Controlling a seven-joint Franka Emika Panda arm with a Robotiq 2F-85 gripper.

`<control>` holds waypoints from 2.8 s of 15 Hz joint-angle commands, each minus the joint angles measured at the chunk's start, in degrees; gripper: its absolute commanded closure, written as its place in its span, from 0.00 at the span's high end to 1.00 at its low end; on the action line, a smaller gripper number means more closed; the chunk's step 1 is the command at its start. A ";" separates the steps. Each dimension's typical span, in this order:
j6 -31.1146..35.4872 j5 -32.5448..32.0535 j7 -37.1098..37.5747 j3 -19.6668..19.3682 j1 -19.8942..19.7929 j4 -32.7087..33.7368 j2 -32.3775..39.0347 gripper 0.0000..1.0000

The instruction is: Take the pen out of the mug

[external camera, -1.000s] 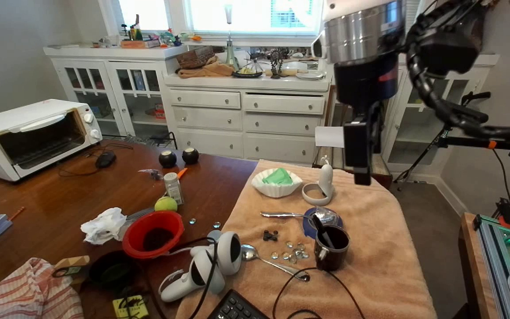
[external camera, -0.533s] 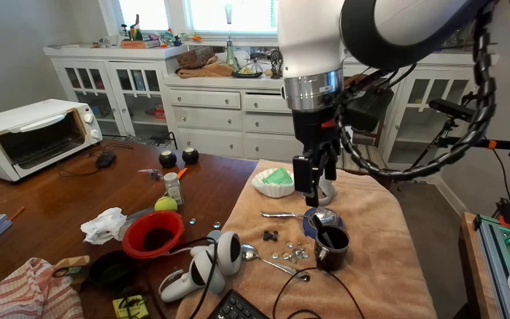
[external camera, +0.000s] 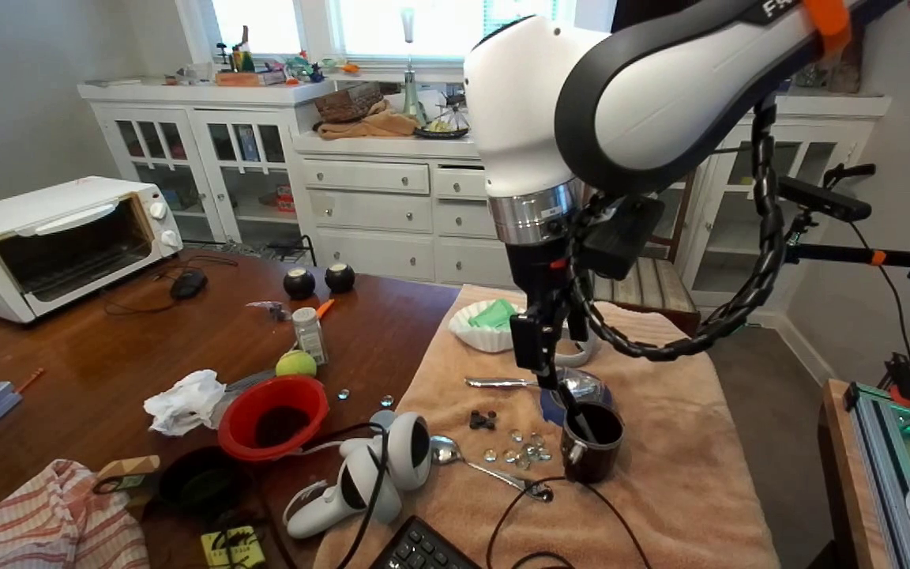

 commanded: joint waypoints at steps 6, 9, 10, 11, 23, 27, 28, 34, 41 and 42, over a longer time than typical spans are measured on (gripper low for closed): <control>0.04 1.73 -7.39 -1.83 0.36 0.40 1.25 1.00; 0.44 1.32 -10.49 -2.54 0.26 0.63 2.48 1.00; 0.75 0.97 -10.61 -2.69 0.43 0.60 3.02 1.00; 0.53 1.07 -11.12 -2.81 0.46 0.65 3.40 1.00; 5.46 -0.15 -13.26 -2.90 1.33 0.52 8.07 0.55; 5.09 -1.32 -14.32 -2.98 1.55 0.61 7.97 0.23; 5.13 -1.59 -14.47 -3.01 1.60 0.62 7.91 0.19; 4.36 -2.44 -15.90 -2.96 1.63 0.74 7.03 0.02; -4.20 0.36 -15.36 -3.01 0.81 3.61 2.30 0.04; -6.89 0.89 -14.81 -3.35 0.44 5.23 1.94 0.04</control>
